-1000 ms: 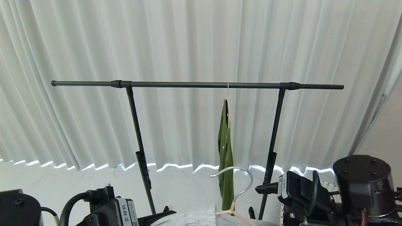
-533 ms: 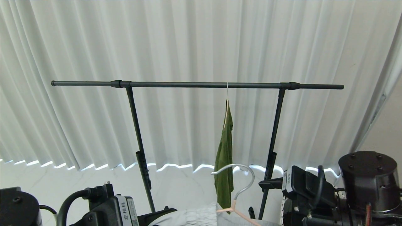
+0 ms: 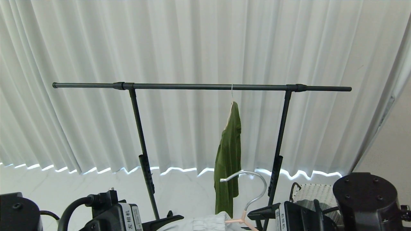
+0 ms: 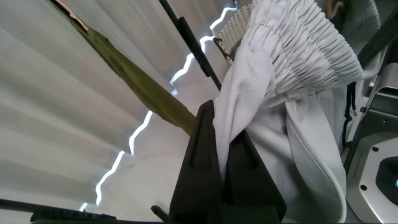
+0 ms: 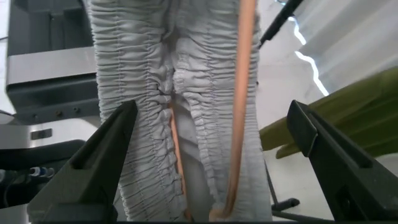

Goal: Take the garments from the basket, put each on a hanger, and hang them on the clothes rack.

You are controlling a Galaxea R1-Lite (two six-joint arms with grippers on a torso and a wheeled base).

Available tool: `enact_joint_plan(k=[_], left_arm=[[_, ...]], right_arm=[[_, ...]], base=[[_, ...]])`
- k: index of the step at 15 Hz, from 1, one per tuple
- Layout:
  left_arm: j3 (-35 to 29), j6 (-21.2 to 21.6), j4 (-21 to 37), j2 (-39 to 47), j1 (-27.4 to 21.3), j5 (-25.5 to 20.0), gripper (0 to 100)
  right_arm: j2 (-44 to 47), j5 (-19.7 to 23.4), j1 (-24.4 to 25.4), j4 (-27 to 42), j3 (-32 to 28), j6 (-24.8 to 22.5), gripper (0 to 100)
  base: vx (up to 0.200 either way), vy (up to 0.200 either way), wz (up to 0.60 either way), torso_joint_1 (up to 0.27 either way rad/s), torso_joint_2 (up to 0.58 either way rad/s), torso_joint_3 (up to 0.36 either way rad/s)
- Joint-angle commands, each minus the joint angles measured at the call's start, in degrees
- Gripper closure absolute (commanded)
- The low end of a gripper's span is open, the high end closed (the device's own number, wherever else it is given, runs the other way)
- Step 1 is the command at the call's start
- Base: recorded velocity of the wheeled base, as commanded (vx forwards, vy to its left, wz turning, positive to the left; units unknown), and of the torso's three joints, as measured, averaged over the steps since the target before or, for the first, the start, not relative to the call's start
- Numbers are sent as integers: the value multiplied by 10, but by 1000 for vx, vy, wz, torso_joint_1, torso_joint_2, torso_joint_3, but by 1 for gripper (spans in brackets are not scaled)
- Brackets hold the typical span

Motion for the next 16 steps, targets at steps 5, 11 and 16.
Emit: enact_joint_plan(k=[5, 11, 16], left_arm=[[0, 0, -15, 3, 0, 0, 100], [5, 0, -15, 2, 0, 0, 100], [9, -3, -15, 8, 18, 4, 0]], right_arm=[[2, 2, 5, 0, 2, 2, 100], [-2, -2, -5, -3, 2, 6, 100], [-34, -2, -2, -1, -13, 48, 100]], base=[[0, 0, 0, 0, 0, 0], [0, 0, 0, 0, 0, 0], [0, 0, 0, 0, 0, 0]])
